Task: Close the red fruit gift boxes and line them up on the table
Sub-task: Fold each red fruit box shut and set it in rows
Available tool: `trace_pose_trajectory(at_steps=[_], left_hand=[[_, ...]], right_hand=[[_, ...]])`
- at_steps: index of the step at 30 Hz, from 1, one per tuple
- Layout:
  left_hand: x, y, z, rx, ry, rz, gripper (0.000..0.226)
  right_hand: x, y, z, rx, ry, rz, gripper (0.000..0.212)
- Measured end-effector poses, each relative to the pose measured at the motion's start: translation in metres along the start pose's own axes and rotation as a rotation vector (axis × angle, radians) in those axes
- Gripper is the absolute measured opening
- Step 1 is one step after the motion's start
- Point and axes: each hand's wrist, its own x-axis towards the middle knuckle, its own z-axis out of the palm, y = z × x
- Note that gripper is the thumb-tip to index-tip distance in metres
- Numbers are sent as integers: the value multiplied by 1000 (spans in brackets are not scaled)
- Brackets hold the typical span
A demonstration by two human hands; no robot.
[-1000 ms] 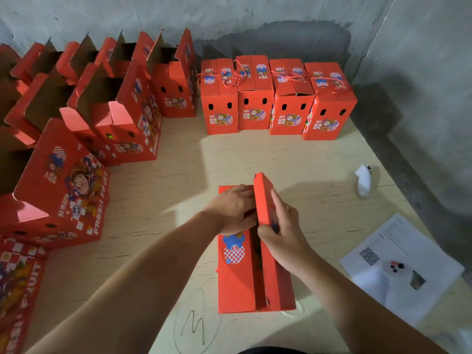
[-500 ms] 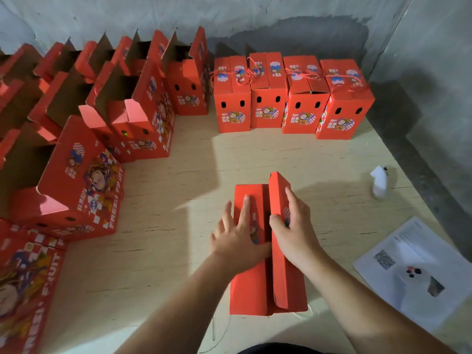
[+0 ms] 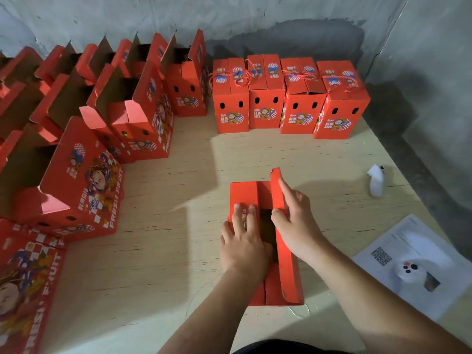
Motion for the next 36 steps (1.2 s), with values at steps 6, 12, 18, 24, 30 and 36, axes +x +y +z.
trace_pose_trajectory(at_steps=[6,12,18,24,30,36], left_hand=[[9,-1,-17,65,79,17,69],[46,10,-46,-221,-65,34,79],[53,8,-27,-117,-35,9,78],[53,0,-24,-100,-23,64,67],[45,-25,-24,-159,-17,193,61],[47,-28,-25,-217,-21,193,57]], right_hand=[[-2,-8,13,-32,-44,104,81],[3,-14,14,-35,-59,154,83],[3,-25,6,-226,-10,11,84],[19,-24,3,-62,-53,97,92],[15,-11,21,-338,-169,137,77],[15,-16,35,-425,-69,174,76]])
